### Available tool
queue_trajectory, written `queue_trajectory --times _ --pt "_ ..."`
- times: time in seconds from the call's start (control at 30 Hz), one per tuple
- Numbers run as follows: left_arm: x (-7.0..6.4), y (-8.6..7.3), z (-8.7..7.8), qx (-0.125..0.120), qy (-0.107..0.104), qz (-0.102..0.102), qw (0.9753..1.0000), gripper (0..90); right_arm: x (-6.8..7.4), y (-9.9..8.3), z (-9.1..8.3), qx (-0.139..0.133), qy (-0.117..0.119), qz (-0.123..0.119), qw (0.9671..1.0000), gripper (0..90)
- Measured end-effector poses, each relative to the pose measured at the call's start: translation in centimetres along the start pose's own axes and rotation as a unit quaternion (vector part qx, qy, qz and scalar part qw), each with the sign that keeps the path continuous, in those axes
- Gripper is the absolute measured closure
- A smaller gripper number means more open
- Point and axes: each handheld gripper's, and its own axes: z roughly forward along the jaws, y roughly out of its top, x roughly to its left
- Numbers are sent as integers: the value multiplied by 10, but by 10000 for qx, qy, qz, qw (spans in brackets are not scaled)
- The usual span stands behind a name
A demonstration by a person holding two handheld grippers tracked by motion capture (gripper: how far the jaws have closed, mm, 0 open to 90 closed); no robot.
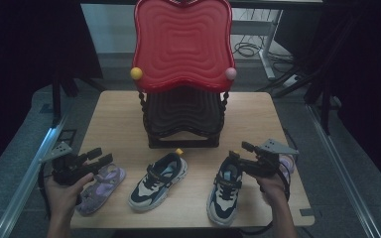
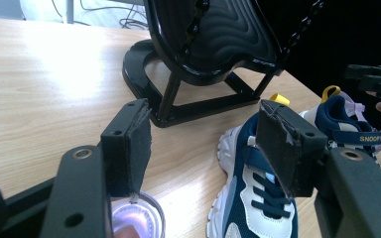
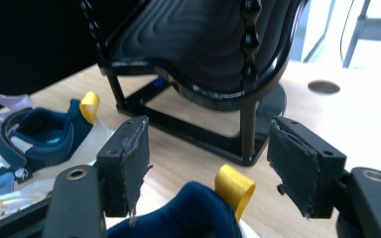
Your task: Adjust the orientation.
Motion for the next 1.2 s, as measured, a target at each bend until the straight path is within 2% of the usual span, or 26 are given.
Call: queue_trajectory --times 0.07,0.17,0.23,0.3,0.37,0.47,0.53,0.67,0.83,1.03,1.2 --pt "-2 -1 2 -5 -23 24 10000 388 1 -2 0 -18 32 -191 9998 352" --pt "-7 -5 1 -71 -124 65 9999 380 3 -5 2 -3 42 -297 9995 362" --pt "-9 -9 1 -51 -203 75 9998 378 4 -7 2 -7 48 -222 9997 365" --pt "-10 -12 2 -11 -222 116 9997 377 4 -8 3 -2 200 -72 9998 368" --pt "-11 -13 2 10 -236 145 9996 380 5 -9 4 45 229 -8 9997 368" --pt "-19 -17 2 89 -251 396 9989 409 9 -10 2 21 174 100 9998 371" --pt "-21 -19 2 174 -284 465 9984 445 11 -12 0 9 252 161 9996 370" --pt "-19 -21 3 280 -267 426 9983 555 9 -14 0 -7 405 164 9990 366" --pt "-19 -23 3 353 -278 479 9978 634 5 -16 2 -16 245 296 9993 364" --pt "-23 -25 -1 394 -377 585 9968 793 7 -16 3 72 207 116 9997 354" --pt "-26 -24 -4 419 -393 662 9962 867 9 -18 5 197 137 3 9997 340"
